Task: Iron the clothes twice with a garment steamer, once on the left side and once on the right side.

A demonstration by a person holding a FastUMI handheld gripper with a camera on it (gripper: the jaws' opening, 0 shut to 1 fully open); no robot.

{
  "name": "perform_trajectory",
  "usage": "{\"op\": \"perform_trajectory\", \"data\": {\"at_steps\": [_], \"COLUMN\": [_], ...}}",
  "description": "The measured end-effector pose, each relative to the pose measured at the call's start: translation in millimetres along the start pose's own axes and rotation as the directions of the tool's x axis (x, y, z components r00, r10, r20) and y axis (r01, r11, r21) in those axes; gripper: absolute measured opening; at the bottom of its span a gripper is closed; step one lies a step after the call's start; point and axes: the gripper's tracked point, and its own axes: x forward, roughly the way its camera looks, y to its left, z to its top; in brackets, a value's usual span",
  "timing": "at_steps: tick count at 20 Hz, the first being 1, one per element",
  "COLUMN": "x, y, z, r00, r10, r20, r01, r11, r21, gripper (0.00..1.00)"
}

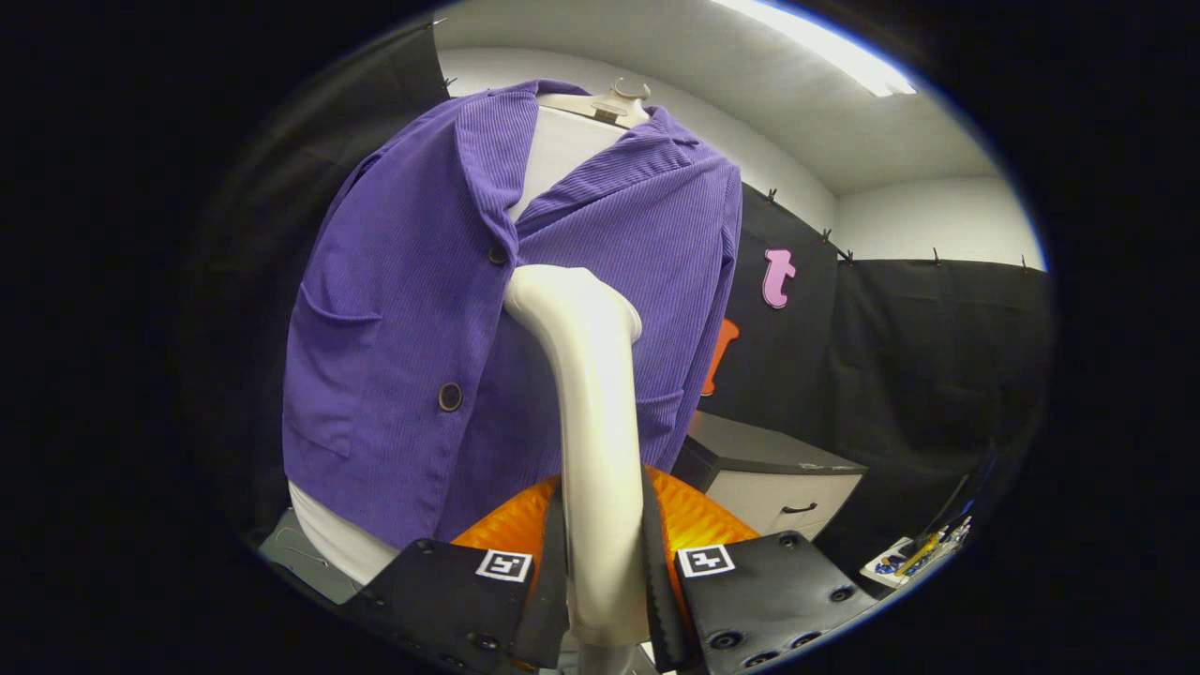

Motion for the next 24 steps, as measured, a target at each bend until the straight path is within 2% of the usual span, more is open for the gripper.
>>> {"op": "perform_trajectory", "data": {"at_steps": [10, 24], "x": [-12, -27], "y": [19, 21], "z": [-59, -101], "r00": [0.995, 0.981], "r10": [0.007, 0.018], "r20": [-0.097, -0.195], "r01": [-0.014, -0.039], "r11": [0.997, 0.994], "r21": [-0.071, -0.106], "gripper": [0.43, 0.43]}}
